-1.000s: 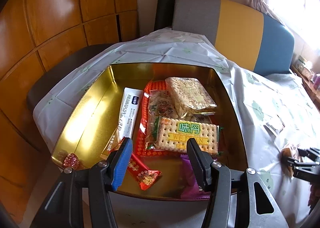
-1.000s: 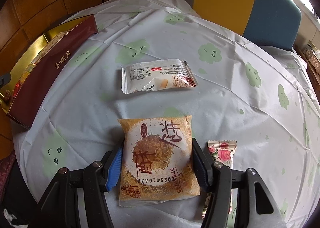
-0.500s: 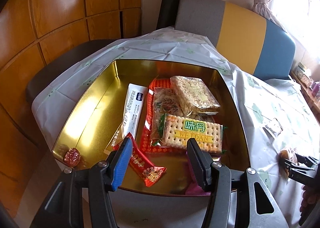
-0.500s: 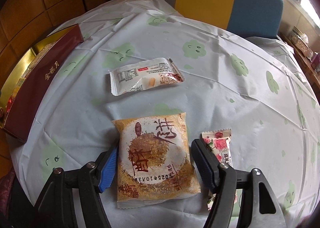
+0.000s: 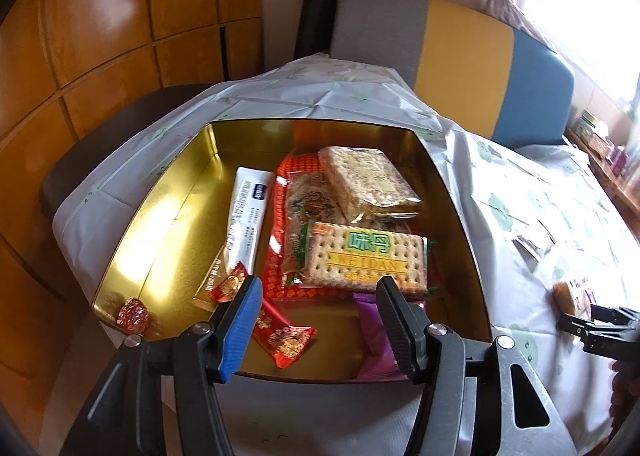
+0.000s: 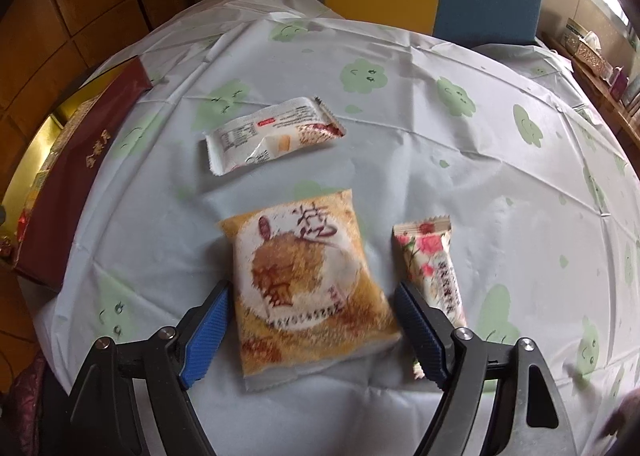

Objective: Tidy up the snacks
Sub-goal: 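Open the left gripper to drop the red candy bar into the tin, then carry the pastry bag with the right gripper into the tin and release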

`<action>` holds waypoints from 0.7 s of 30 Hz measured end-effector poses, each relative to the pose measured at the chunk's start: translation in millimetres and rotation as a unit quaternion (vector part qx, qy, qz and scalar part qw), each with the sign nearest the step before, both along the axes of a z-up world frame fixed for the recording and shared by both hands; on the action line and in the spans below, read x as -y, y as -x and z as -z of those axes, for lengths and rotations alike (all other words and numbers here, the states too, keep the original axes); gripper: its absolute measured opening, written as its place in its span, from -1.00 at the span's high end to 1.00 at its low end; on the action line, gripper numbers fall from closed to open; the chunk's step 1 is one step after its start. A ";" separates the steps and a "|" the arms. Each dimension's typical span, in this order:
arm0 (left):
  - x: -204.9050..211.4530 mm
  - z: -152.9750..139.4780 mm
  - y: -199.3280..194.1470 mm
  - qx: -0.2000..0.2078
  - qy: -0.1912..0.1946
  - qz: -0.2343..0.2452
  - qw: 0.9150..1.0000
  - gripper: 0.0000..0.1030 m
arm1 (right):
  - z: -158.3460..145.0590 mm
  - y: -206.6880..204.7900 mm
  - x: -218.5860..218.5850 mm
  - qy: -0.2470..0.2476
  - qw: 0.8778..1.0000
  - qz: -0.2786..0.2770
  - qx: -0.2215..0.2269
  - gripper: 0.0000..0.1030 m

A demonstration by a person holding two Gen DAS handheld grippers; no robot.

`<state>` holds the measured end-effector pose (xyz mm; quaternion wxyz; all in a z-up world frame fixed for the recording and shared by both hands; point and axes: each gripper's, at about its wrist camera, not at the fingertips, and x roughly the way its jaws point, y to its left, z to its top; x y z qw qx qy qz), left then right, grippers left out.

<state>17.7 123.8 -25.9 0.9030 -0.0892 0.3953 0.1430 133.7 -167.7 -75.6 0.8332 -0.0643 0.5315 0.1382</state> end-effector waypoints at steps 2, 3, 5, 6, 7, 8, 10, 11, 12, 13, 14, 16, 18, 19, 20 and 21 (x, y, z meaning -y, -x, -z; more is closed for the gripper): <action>3.6 -0.8 0.1 0.002 0.000 0.008 1.000 -0.17 | -1.1 4.3 -0.9 -0.011 1.000 -0.011 -0.013 -0.60; 5.1 -1.1 0.2 0.002 0.000 0.012 1.000 -0.17 | -2.9 5.6 -0.2 -0.022 0.999 -0.014 -0.020 -0.60; 8.4 -1.5 0.0 0.000 -0.005 0.016 1.000 -0.17 | -7.2 6.8 1.7 -0.035 0.999 -0.012 -0.019 -0.60; 9.6 -2.0 0.2 0.001 -0.006 0.018 1.000 -0.17 | -9.5 6.9 2.0 -0.031 0.999 -0.009 -0.010 -0.60; 10.8 -2.5 0.3 0.002 -0.007 0.019 1.000 -0.17 | -11.1 6.0 2.4 -0.022 1.000 -0.003 -0.001 -0.60; 11.6 -3.0 0.2 0.002 -0.008 0.022 1.000 -0.17 | -12.1 4.8 3.5 -0.015 1.000 0.005 0.006 -0.60; 13.4 -4.3 0.8 0.003 -0.010 0.026 1.000 -0.17 | -11.9 0.2 4.7 -0.022 1.000 0.018 0.006 -0.60; 14.0 -4.7 0.7 0.003 -0.009 0.028 1.000 -0.17 | -11.6 -1.6 3.2 -0.019 1.000 0.022 0.008 -0.60; 14.0 -4.8 0.6 0.002 -0.009 0.030 1.000 -0.17 | -11.7 -2.2 1.4 -0.016 0.999 0.025 0.012 -0.59; 14.5 -4.5 0.5 0.001 -0.009 0.032 0.999 -0.17 | -11.8 -2.7 -0.4 -0.016 0.999 0.027 0.015 -0.50; 14.6 -4.0 0.4 -0.001 -0.009 0.033 0.999 -0.17 | -11.3 -3.1 -2.6 -0.017 0.999 0.026 0.016 -0.35; 14.7 -1.9 0.2 -0.006 -0.009 0.034 0.999 -0.17 | -10.6 -2.0 -7.5 -0.011 1.000 0.020 0.020 -0.19; 13.6 0.2 0.9 -0.009 -0.007 0.032 0.999 -0.17 | -10.5 1.5 -14.5 0.010 0.999 0.016 0.033 -0.18; 12.7 0.9 1.2 -0.011 -0.006 0.030 0.999 -0.17 | -10.4 3.5 -15.5 0.016 0.999 0.014 0.039 -0.18; 11.7 1.4 1.3 -0.012 -0.007 0.027 1.000 -0.17 | -9.7 4.5 -16.9 0.018 0.999 0.016 0.042 -0.18; 10.5 1.5 1.2 -0.013 -0.008 0.024 1.000 -0.17 | -8.8 5.3 -17.2 0.019 0.999 0.018 0.045 -0.18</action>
